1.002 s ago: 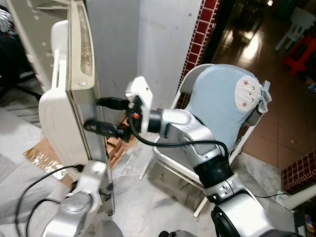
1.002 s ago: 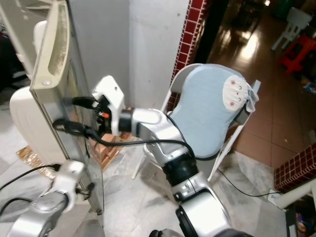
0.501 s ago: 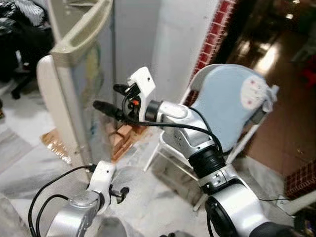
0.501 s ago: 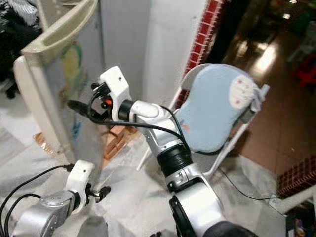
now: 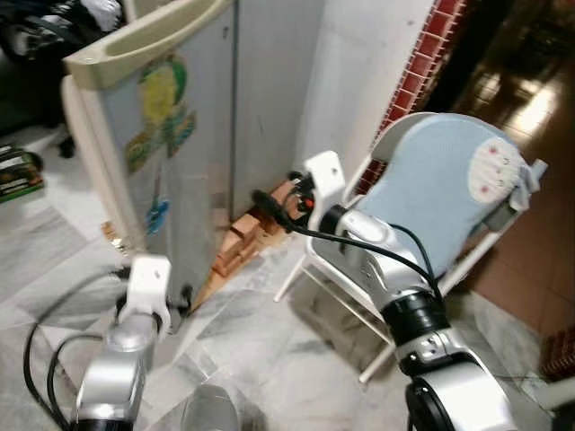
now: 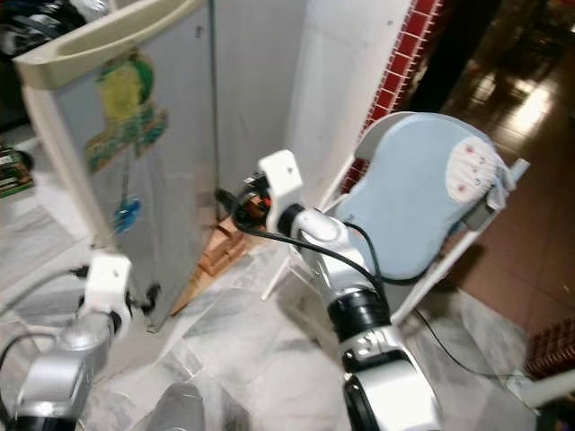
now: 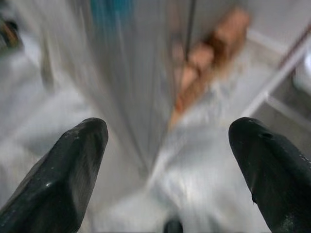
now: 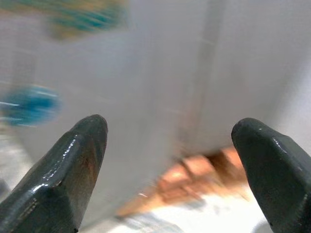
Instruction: Restocking fridge
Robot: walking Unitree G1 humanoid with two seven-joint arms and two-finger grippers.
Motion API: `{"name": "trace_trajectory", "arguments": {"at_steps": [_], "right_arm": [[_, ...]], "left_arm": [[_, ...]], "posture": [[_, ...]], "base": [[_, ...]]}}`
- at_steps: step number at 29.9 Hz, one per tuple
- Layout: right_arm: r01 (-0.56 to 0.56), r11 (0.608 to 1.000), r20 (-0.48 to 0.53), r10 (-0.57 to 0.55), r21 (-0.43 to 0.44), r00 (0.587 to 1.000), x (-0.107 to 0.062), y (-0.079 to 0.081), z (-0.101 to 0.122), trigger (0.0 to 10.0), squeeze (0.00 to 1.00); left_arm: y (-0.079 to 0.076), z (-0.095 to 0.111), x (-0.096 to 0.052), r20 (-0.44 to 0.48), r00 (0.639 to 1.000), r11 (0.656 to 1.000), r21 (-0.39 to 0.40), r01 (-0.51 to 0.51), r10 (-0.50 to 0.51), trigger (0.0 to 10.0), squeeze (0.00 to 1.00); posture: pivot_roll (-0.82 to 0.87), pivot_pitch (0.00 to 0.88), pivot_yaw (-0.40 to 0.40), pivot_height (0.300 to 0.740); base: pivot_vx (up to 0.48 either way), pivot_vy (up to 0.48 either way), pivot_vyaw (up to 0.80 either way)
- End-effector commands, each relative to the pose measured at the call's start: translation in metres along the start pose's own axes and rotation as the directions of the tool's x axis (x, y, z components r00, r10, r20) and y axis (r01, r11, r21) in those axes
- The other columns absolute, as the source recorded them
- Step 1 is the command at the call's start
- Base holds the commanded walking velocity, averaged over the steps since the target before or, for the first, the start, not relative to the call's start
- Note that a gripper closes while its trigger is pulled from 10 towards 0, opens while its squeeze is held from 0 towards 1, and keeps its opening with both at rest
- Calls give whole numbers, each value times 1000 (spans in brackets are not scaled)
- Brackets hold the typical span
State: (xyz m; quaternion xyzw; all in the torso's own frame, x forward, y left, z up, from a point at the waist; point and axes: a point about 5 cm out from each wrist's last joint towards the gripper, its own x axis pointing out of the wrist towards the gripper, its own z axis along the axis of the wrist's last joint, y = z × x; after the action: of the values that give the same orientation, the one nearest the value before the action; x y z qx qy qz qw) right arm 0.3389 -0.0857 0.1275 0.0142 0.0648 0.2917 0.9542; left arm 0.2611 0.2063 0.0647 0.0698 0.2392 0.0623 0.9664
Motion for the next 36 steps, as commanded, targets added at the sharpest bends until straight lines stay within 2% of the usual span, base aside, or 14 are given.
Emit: {"name": "trace_trajectory", "arguments": {"at_steps": [1, 6, 12, 13, 15, 17, 18, 20, 21, 23, 25, 27, 28, 36], "right_arm": [[122, 993, 19, -122, 8, 992, -14, -16, -4, 10000, 0], [270, 963, -55, -269, 13, 962, -36, -28, -32, 10000, 0], [282, 959, -49, -280, 32, 959, -39, -26, -36, 10000, 0], [277, 959, -44, -275, 53, 960, -38, -24, -34, 10000, 0], [274, 960, -43, -272, 60, 961, -38, -23, -34, 10000, 0], [263, 962, -44, -261, 72, 964, -38, -21, -34, 10000, 0], [257, 965, -53, -254, 60, 966, -39, -21, -35, 10000, 0], [261, 964, -61, -257, 56, 964, -40, -22, -37, 10000, 0], [270, 961, -69, -265, 61, 962, -41, -23, -39, 10000, 0], [273, 960, -72, -268, 69, 961, -42, -24, -40, 10000, 0], [272, 960, -72, -267, 70, 961, -42, -24, -40, 10000, 0], [273, 959, -80, -267, 79, 960, -43, -24, -41, 10000, 0], [273, 959, -80, -267, 79, 960, -43, -24, -41, 10000, 0], [283, 955, -74, -277, 85, 958, -41, -25, -39, 10000, 0]], "left_arm": [[10, 2, 4, 22, 998, 998, -20, -60, 61, 10000, 0], [31, 9, 11, 65, 985, 987, -29, -159, 160, 10000, 0], [54, 14, 16, 76, 971, 974, -30, -223, 225, 10000, 0], [71, 19, 16, 100, 942, 947, -31, -318, 320, 10000, 0], [76, 20, 15, 107, 930, 936, -31, -349, 351, 10000, 0], [91, 20, 10, 118, 888, 896, -46, -442, 445, 10000, 0], [107, 18, 3, 133, 834, 845, -80, -529, 535, 10000, 0], [125, 11, -7, 119, 781, 790, -115, -602, 613, 10000, 0], [142, 3, -19, 92, 716, 721, -134, -679, 692, 10000, 0], [150, -1, -25, 88, 698, 703, -134, -699, 711, 10000, 0], [149, -2, -26, 95, 708, 714, -125, -689, 699, 10000, 0], [126, -5, -25, 139, 758, 770, -86, -632, 637, 10000, 0], [126, -5, -25, 139, 758, 770, -86, -632, 637, 10000, 0], [59, 6, -13, 243, 871, 903, -61, -426, 427, 10000, 0]], "posture": [[108, 0, -98, 740], [96, 0, -83, 740], [95, 0, -83, 740], [96, 0, -83, 740], [96, 0, -83, 740], [99, 0, -83, 740], [104, 0, -82, 740], [109, 0, -83, 740], [114, 0, -86, 740], [117, 0, -86, 740], [118, 0, -87, 740], [120, 0, -86, 740], [120, 0, -86, 740], [118, 4, -85, 740]], "base": [[0, 0, 0], [0, 255, 0], [0, 480, 0], [0, 480, 0], [0, 480, 0], [0, 480, 0], [0, 480, 0], [0, 0, 0], [0, 0, 0], [0, 0, 0], [0, 0, 0], [0, 0, 0], [0, 0, 0], [0, 0, 0]]}}
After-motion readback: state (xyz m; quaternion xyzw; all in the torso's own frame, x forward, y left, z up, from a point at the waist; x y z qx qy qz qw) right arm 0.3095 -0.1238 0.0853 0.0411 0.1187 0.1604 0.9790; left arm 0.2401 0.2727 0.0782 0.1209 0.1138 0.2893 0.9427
